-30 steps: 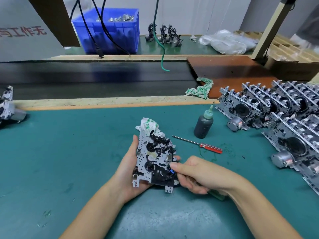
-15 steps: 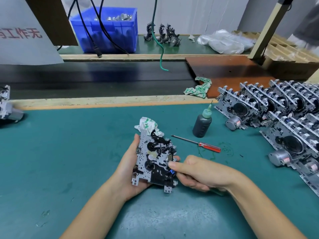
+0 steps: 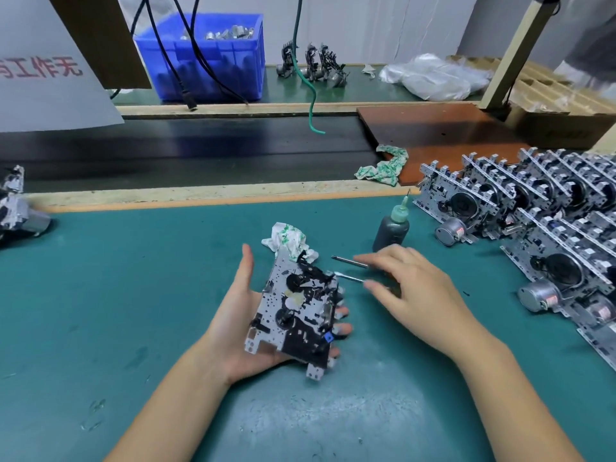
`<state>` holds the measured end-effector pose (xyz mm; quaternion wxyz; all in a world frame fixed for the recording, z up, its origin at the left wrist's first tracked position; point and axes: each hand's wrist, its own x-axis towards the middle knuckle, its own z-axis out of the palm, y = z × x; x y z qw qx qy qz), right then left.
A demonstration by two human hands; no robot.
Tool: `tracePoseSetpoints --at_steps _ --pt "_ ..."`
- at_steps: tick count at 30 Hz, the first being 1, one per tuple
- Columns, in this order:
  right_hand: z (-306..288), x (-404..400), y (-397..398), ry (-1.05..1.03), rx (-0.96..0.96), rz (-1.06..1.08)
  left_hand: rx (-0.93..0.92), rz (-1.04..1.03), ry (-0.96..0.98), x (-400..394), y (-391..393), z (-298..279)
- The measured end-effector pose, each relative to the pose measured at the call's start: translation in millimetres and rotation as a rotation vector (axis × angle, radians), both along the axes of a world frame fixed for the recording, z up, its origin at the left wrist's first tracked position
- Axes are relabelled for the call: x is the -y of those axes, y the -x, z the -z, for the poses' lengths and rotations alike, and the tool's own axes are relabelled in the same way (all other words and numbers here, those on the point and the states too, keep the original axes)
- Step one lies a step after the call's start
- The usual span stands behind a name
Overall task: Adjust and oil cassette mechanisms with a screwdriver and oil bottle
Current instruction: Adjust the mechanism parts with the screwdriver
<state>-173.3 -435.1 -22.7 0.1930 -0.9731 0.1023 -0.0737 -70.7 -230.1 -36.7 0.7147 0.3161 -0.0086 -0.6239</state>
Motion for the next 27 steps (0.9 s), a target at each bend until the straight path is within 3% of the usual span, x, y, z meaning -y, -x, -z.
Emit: tracePoseSetpoints --at_steps 3,5,8,12,14,17,19,22,27 --pt "-2.3 -8.3 9.5 0.06 -0.074 -0.233 0.097 0.125 -0.054 -5.4 -1.7 -1.8" --pt "0.1 -16.7 20.6 0.178 -0.022 -0.314 0.179 0.173 -0.148 -6.8 -2.8 -1.7" --pt "1.1 -22.8 34.1 0.271 0.076 -0.304 0.25 0.15 -0.28 -9.8 -7.5 -1.2" --pt "8.8 -26.5 45.9 0.345 0.176 -0.204 0.291 0.136 -0.231 -16.6 -8.8 -11.2" --pt "13.8 -29.3 51.0 0.335 0.195 -0.175 0.53 0.018 -0.396 -19.7 -2.9 -16.2" --pt "18.5 -32.9 53.3 0.294 0.222 -0.131 1.265 -0.215 -0.91 -32.5 23.1 -20.8" --pt "19.4 -35.7 51.3 0.277 0.233 -0.114 1.691 -0.037 -1.169 -40.3 45.9 -21.9" --pt "18.6 -38.4 48.3 0.27 0.226 -0.122 1.915 0.184 -1.263 -39.6 71.3 -16.0" --pt "21.0 -39.1 50.6 0.355 0.243 -0.118 2.059 0.006 -1.355 -32.4 71.9 -9.2"
